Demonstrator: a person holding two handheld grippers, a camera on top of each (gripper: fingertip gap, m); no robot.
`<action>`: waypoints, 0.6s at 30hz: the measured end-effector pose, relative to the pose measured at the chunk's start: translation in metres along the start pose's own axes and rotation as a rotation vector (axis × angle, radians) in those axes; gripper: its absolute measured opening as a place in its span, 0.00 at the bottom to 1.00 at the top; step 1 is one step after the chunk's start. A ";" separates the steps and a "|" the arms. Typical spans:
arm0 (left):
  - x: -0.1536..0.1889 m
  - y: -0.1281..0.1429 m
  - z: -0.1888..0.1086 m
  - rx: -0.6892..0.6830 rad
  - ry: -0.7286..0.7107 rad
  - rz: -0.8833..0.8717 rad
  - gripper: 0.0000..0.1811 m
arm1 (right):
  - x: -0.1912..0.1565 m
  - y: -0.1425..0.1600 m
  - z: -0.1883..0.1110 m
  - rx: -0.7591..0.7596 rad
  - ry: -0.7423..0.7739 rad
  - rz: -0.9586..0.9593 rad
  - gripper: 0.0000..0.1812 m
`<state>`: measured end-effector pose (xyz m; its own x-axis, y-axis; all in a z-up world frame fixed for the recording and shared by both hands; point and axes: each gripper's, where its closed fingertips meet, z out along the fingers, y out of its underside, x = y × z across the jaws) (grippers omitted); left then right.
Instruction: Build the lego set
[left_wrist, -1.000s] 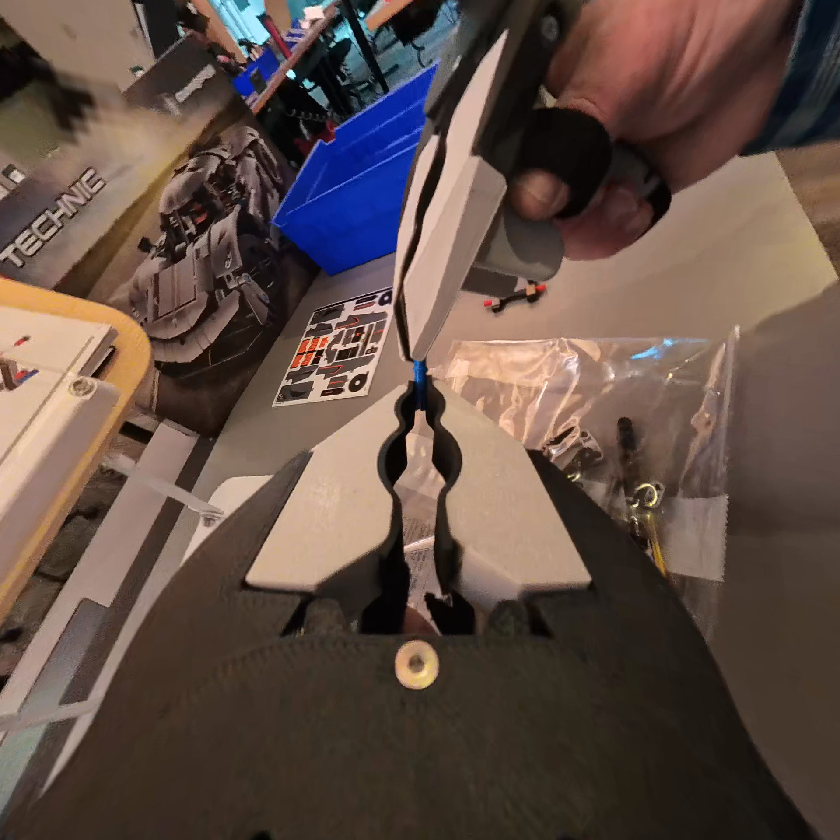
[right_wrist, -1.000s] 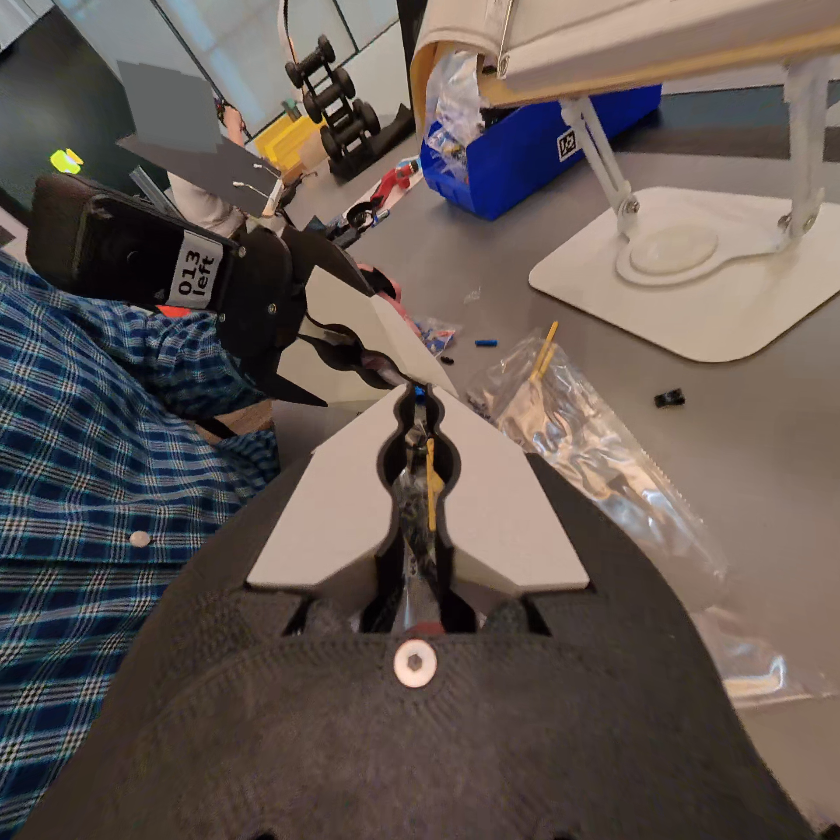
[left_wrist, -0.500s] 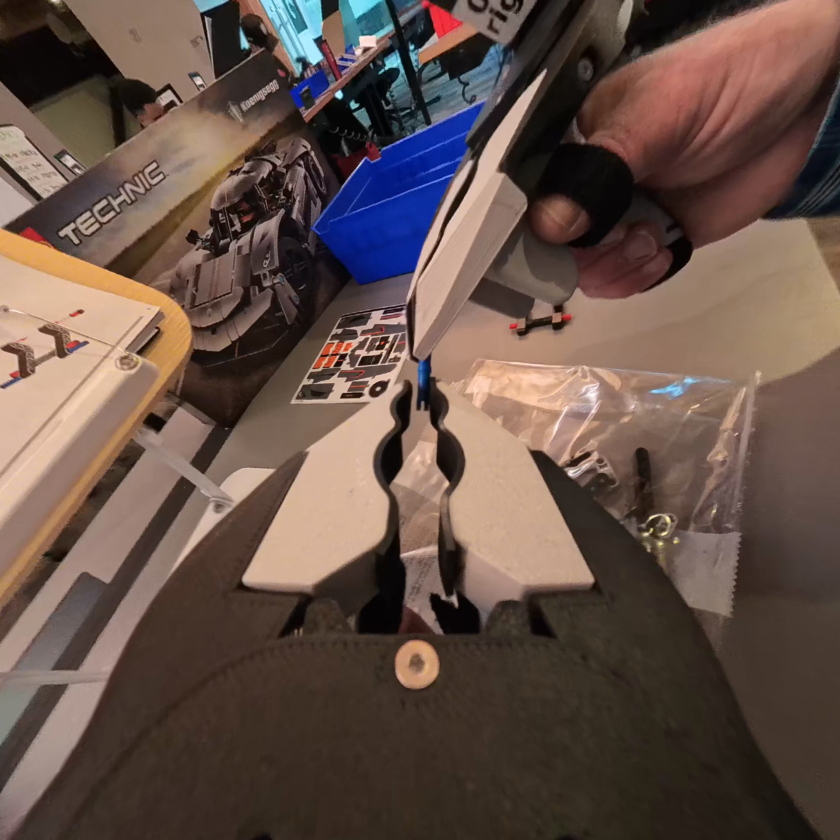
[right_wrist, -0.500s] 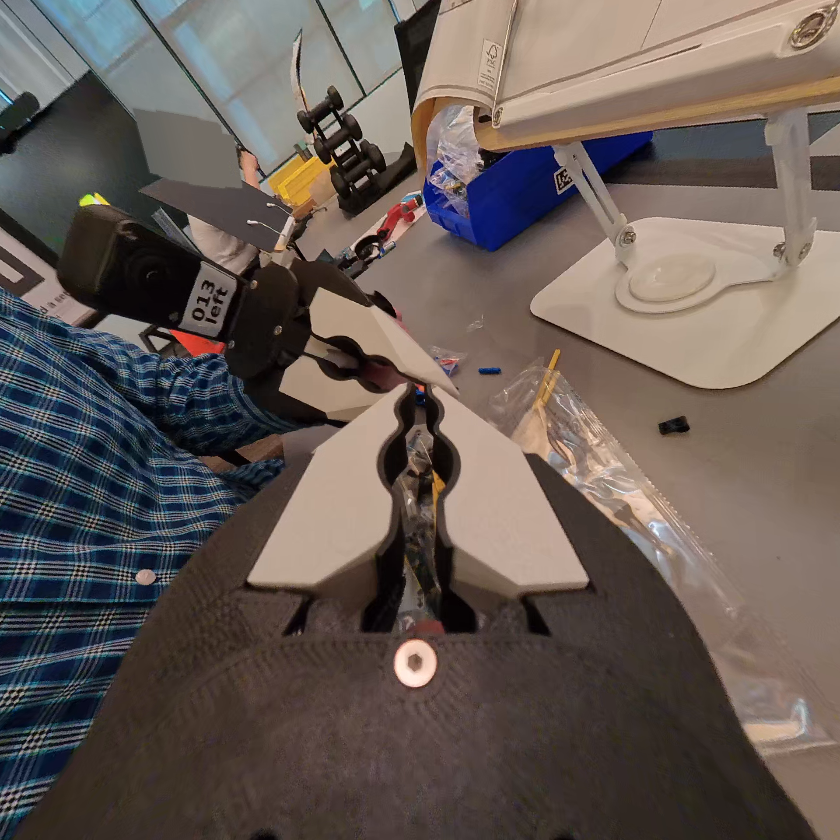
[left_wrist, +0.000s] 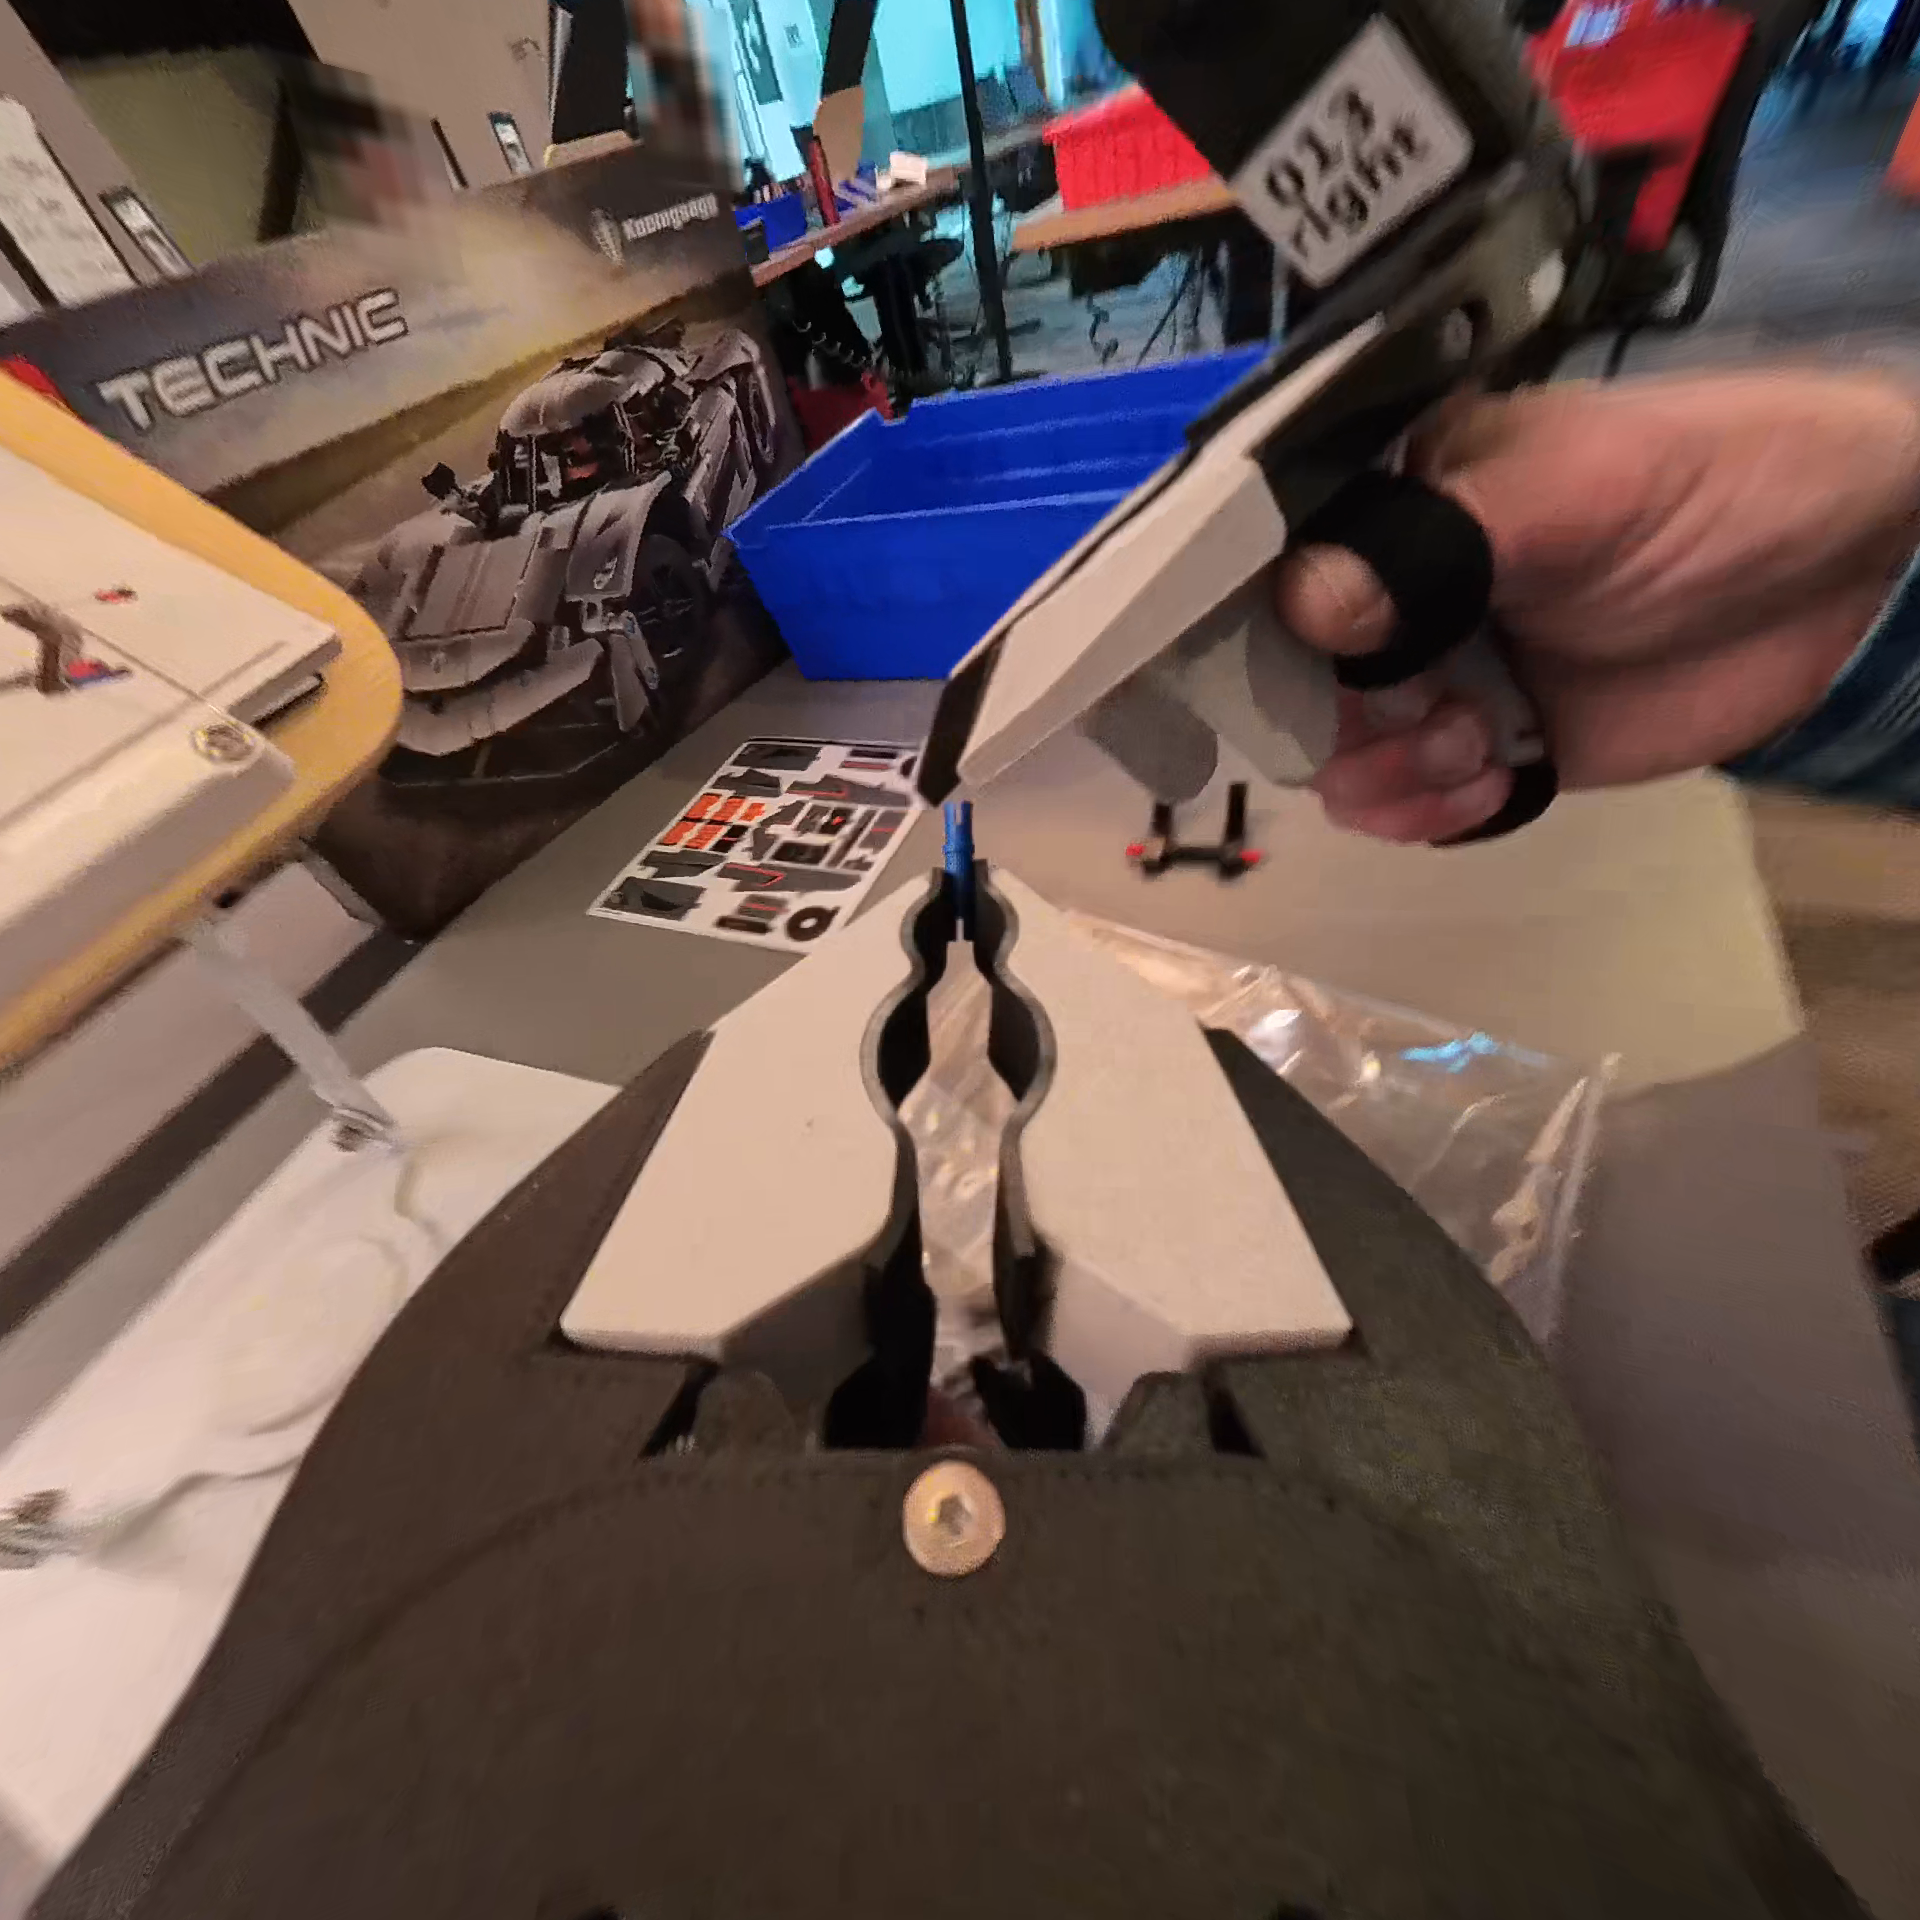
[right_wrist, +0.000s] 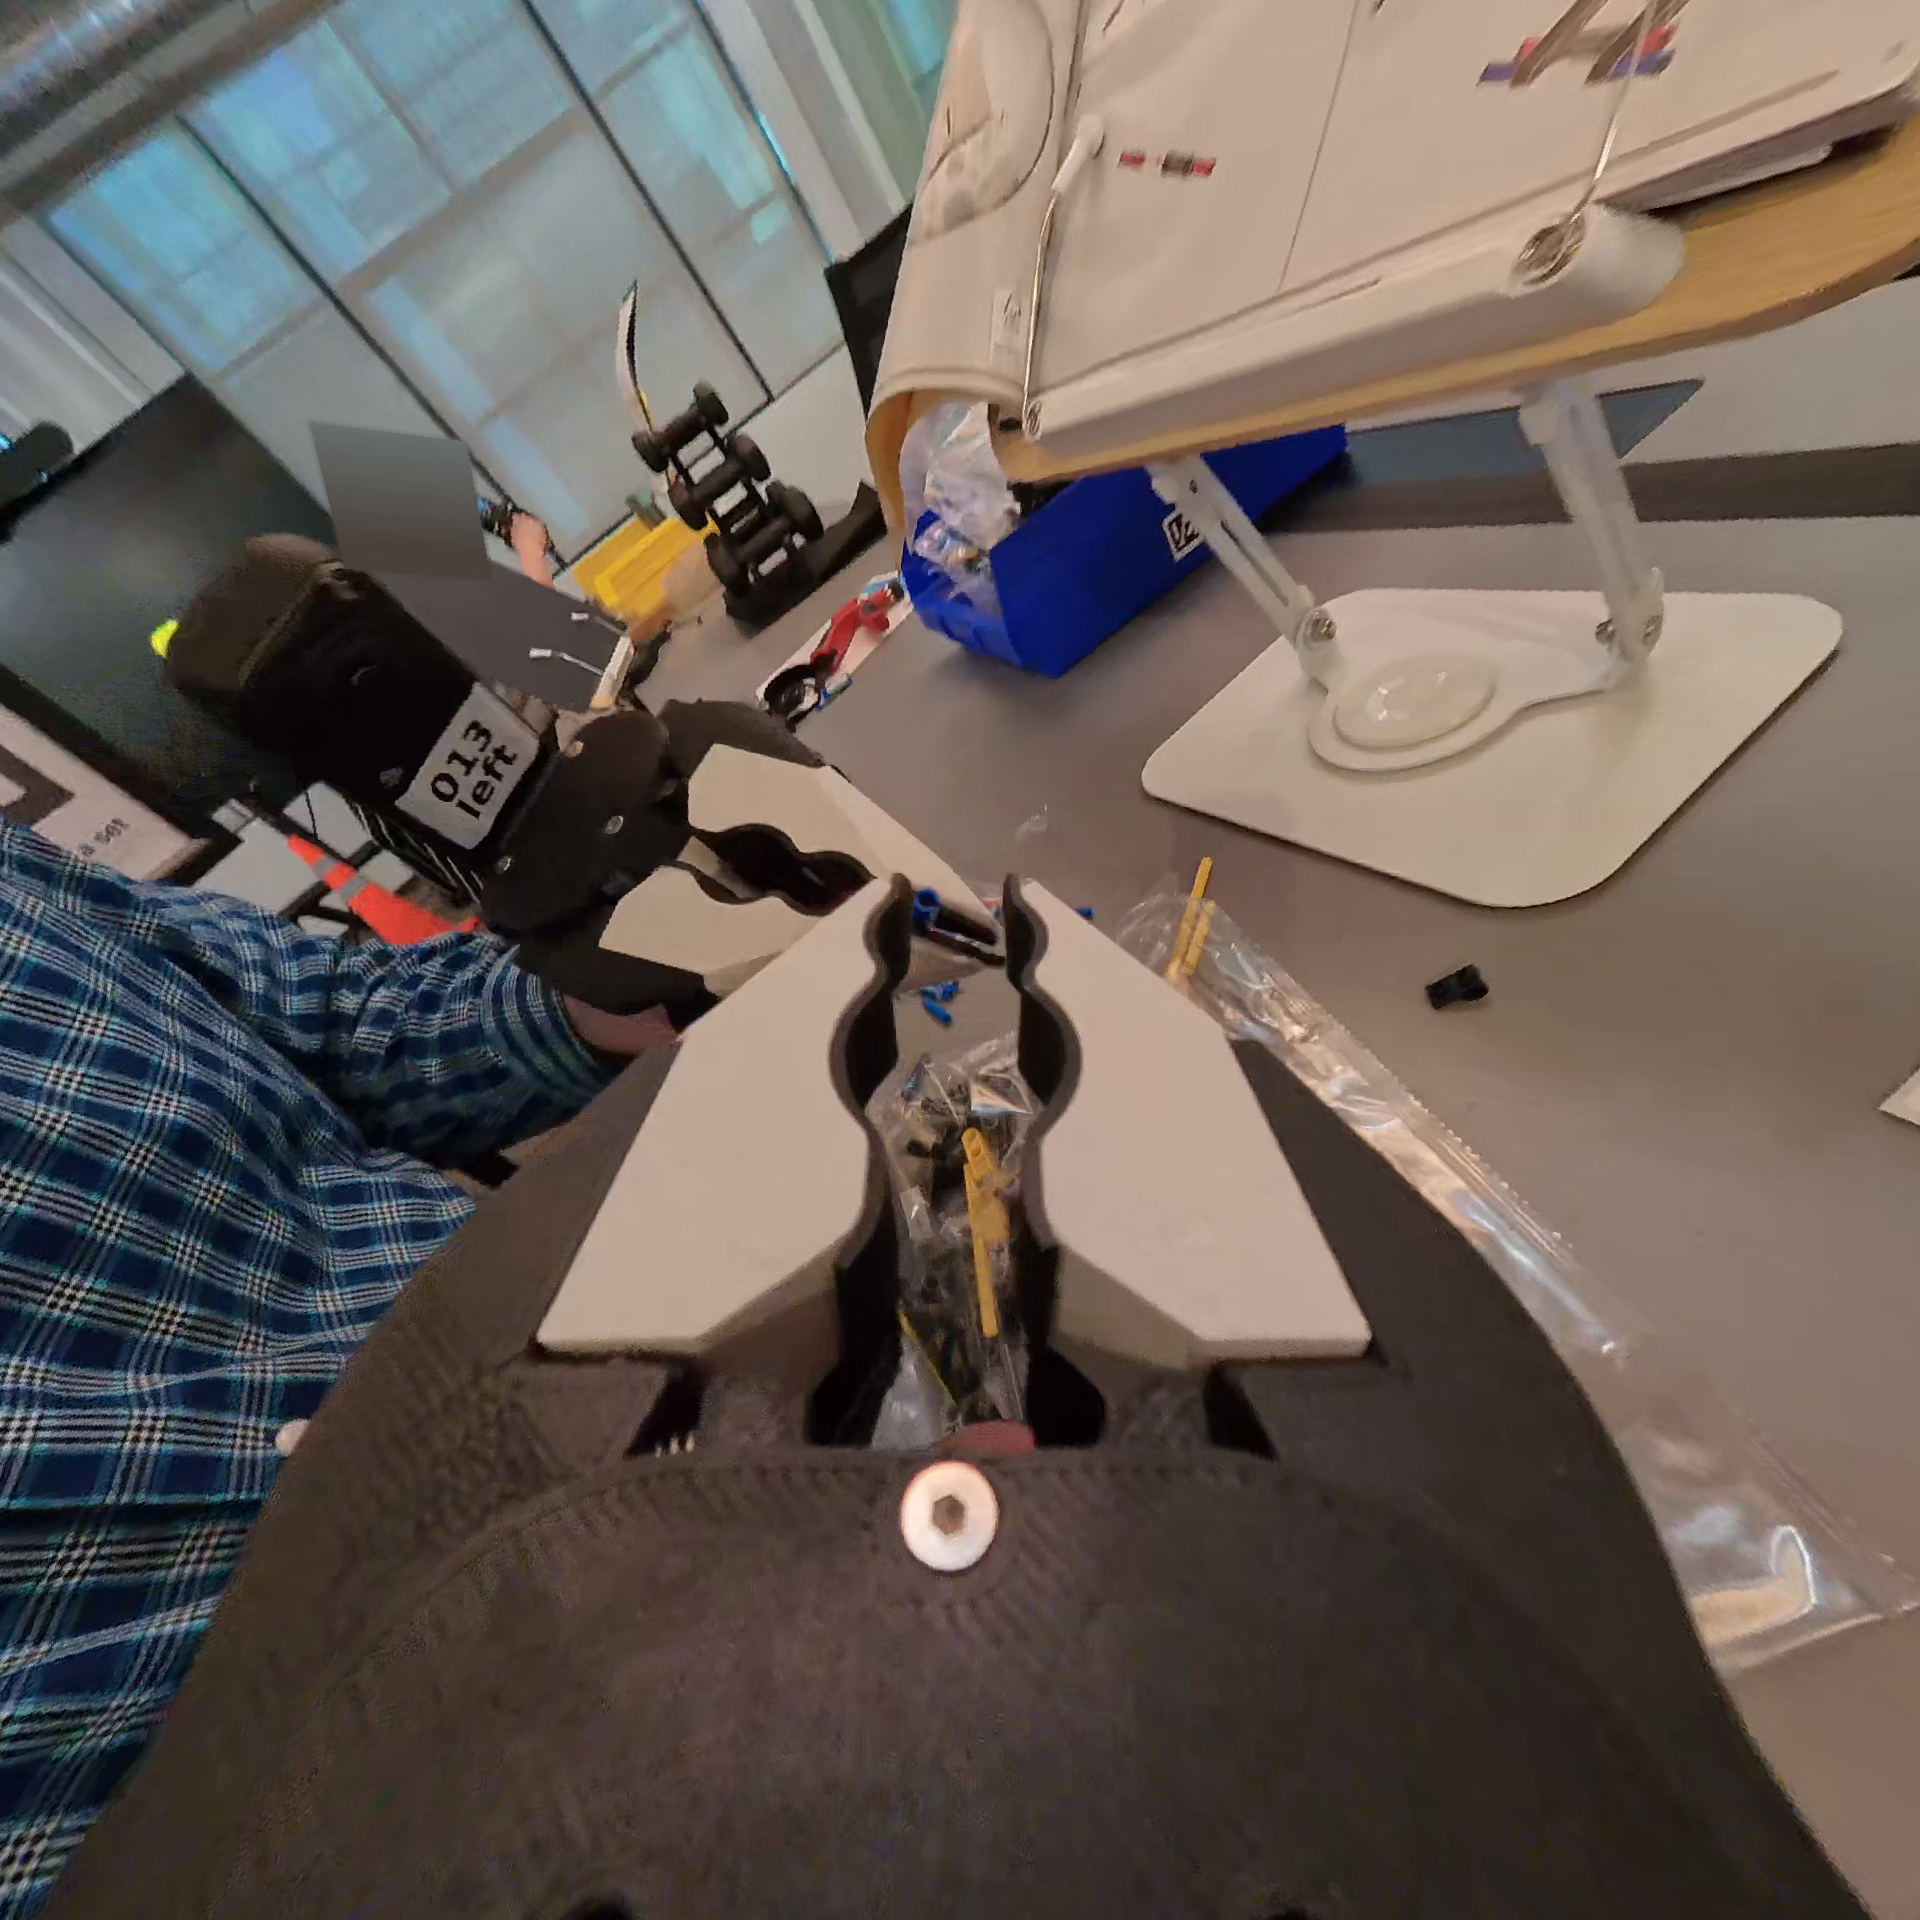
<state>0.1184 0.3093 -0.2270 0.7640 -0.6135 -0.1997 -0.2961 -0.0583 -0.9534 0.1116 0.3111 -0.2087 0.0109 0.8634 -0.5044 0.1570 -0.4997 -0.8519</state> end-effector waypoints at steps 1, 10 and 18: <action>0.001 -0.004 0.000 0.026 0.021 -0.061 0.00 | 0.000 0.000 -0.001 0.002 0.000 -0.002 0.08; 0.005 -0.009 0.003 0.087 0.063 -0.193 0.00 | -0.011 0.004 0.002 0.018 -0.027 -0.032 0.02; 0.003 -0.012 0.002 0.132 0.093 -0.321 0.01 | -0.011 0.000 0.001 0.042 0.008 -0.083 0.03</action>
<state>0.1257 0.3095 -0.2163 0.7485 -0.6502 0.1303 0.0319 -0.1610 -0.9864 0.1104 0.3017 -0.2036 0.0077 0.9025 -0.4305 0.1166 -0.4284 -0.8960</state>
